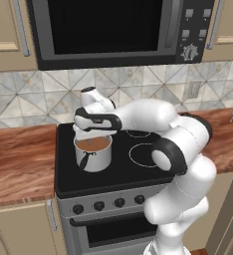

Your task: Pick up the sugar cube(s) and place them in the saucepan with hot chocolate.

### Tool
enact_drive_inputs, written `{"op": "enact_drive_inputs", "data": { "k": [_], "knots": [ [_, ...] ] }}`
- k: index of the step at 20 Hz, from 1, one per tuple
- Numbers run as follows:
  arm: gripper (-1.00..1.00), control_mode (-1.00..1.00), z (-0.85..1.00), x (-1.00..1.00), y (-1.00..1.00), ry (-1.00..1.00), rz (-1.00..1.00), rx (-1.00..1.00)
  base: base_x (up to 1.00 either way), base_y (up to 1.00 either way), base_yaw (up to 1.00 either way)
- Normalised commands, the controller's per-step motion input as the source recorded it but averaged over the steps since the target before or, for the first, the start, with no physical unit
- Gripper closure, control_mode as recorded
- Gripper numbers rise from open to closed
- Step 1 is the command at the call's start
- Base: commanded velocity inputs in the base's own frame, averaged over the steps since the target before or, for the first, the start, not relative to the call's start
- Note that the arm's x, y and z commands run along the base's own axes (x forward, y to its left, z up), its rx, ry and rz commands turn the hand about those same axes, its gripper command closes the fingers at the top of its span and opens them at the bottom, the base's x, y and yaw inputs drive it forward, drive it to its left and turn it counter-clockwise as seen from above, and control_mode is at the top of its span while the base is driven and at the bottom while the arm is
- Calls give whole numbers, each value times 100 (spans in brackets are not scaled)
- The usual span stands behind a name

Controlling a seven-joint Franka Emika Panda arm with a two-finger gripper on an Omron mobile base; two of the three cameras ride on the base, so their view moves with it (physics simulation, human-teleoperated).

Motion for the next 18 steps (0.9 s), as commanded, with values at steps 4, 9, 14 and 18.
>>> {"op": "enact_drive_inputs", "data": {
  "k": [4,9,14,18],
  "knots": [
    [-100,-100,43,-45,-26,-4,0,1,0,0,0],
    [-100,-100,52,-77,-38,-11,0,2,0,0,0],
    [-100,-100,47,-72,-95,-9,-7,5,0,0,0],
    [-100,-100,40,-76,-100,-10,-9,3,0,0,0]
  ]
}}
